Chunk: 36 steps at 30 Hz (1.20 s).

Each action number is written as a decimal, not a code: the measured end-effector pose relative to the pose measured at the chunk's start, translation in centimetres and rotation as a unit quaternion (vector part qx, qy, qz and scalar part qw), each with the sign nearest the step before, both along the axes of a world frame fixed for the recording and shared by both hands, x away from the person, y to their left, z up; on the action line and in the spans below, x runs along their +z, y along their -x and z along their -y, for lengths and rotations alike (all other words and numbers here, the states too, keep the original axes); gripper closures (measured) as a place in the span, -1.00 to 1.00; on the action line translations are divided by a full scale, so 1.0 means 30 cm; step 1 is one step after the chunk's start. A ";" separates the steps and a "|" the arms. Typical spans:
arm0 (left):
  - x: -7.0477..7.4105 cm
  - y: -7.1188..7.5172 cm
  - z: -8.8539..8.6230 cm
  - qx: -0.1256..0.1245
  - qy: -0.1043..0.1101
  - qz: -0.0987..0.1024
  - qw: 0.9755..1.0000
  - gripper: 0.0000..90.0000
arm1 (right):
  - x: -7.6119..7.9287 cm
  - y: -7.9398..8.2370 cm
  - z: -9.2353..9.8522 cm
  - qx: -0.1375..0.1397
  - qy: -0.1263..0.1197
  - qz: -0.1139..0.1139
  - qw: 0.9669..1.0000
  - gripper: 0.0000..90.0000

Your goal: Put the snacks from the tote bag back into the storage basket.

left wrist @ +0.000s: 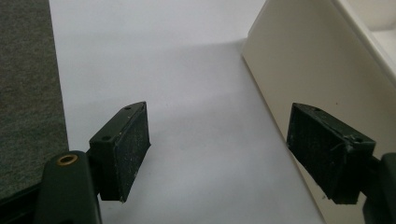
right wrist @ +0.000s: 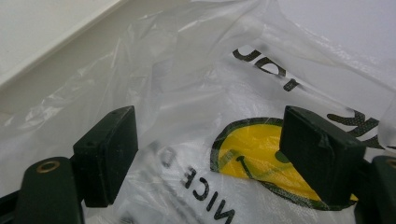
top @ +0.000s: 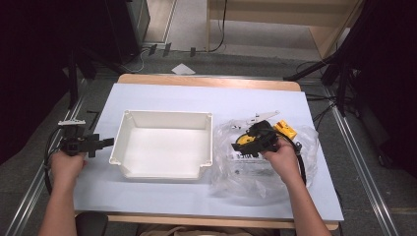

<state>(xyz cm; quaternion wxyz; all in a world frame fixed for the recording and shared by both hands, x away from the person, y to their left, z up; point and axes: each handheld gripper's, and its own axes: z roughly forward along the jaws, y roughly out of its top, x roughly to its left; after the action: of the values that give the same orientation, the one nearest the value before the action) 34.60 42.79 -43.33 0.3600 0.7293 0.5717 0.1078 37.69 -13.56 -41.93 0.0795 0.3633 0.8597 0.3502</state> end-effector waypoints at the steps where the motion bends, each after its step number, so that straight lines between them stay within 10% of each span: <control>1: 0.001 0.000 0.000 -0.002 0.000 0.000 1.000 -0.50 | 0.000 0.001 -0.001 0.000 0.001 -0.002 1.000 -0.54; 14: 0.001 0.001 -0.001 0.000 -0.001 0.000 1.000 -0.50 | -0.003 -0.001 0.001 0.001 0.008 -0.008 1.000 -0.54; 25: 0.002 -0.011 -0.009 0.007 0.006 0.004 1.000 -0.50 | 0.006 0.014 0.010 0.018 0.000 0.032 0.999 -0.54; 36: 0.002 -0.013 -0.004 0.004 0.006 0.002 1.000 -0.50 | -0.001 0.003 0.010 0.012 0.017 -0.003 1.000 -0.58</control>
<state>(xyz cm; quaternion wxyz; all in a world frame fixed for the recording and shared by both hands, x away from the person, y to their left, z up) 34.98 42.91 -43.26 0.3648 0.7248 0.5745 0.1076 37.60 -13.86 -41.95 0.0789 0.3524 0.8700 0.3356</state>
